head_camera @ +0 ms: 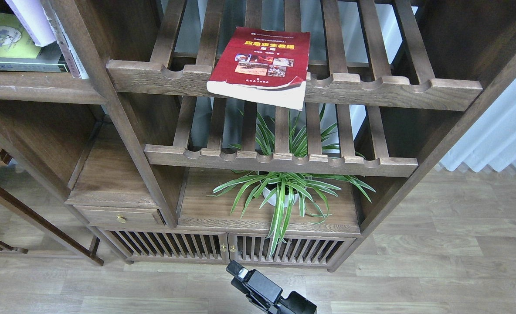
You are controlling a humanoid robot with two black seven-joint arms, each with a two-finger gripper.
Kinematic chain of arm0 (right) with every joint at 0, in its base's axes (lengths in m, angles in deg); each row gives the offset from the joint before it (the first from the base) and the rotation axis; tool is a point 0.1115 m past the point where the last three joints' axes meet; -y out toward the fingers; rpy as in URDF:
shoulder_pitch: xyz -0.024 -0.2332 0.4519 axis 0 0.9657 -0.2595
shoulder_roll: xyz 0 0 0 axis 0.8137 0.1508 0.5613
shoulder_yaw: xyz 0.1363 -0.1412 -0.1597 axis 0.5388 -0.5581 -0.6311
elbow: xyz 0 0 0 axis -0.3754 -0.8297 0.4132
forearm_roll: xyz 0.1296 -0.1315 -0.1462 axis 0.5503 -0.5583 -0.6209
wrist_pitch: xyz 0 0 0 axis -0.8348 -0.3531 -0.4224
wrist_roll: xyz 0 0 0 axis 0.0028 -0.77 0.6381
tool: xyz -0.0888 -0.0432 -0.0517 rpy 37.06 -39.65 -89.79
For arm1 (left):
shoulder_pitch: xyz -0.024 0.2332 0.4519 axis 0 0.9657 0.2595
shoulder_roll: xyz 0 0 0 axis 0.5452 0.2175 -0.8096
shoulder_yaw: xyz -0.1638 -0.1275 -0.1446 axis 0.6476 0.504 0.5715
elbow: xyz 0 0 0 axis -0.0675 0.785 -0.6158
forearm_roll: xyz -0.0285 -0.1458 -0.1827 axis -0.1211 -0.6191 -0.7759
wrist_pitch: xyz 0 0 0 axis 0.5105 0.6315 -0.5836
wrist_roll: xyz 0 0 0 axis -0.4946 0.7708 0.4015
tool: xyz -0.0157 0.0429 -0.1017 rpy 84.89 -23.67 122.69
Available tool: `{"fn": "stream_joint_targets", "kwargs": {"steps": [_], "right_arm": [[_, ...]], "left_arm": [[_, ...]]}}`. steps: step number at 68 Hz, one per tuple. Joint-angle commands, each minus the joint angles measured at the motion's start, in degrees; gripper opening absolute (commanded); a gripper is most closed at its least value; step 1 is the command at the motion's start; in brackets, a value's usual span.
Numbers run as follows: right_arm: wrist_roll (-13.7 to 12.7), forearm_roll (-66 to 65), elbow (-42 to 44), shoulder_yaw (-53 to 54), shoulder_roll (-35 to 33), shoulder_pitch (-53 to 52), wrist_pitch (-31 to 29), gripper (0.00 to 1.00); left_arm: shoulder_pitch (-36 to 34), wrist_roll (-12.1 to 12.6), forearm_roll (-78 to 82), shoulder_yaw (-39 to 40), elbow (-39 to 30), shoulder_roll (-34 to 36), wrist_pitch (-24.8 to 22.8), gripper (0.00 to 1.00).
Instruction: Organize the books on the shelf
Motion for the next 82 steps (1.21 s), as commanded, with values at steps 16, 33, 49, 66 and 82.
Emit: {"fn": "stream_joint_targets", "kwargs": {"steps": [16, 33, 49, 66, 82], "right_arm": [[3.4, 1.0, -0.8, 3.5, 0.0, -1.6, 0.0, 1.00], [4.5, 1.1, -1.9, 4.7, 0.0, -2.8, 0.0, 1.00], [4.5, 1.3, -2.0, 5.0, 0.0, -3.1, 0.0, 1.00], [4.8, 1.3, -2.0, 5.4, 0.0, -3.3, 0.0, 1.00], [5.4, 1.4, -2.1, 6.4, 0.0, -3.6, 0.0, 1.00]], "left_arm": [[5.0, -0.2, -8.6, -0.5, -1.7, -0.4, 0.0, 0.46], [8.1, -0.7, -12.2, 3.1, -6.7, 0.2, 0.0, 0.48], [9.8, -0.7, -12.2, 10.3, -9.7, 0.6, 0.0, 0.48], [17.1, -0.8, -12.8, 15.0, -15.9, 0.6, 0.0, 0.48], [25.6, -0.8, -16.1, 19.8, -25.5, 0.5, 0.0, 0.49]]}}
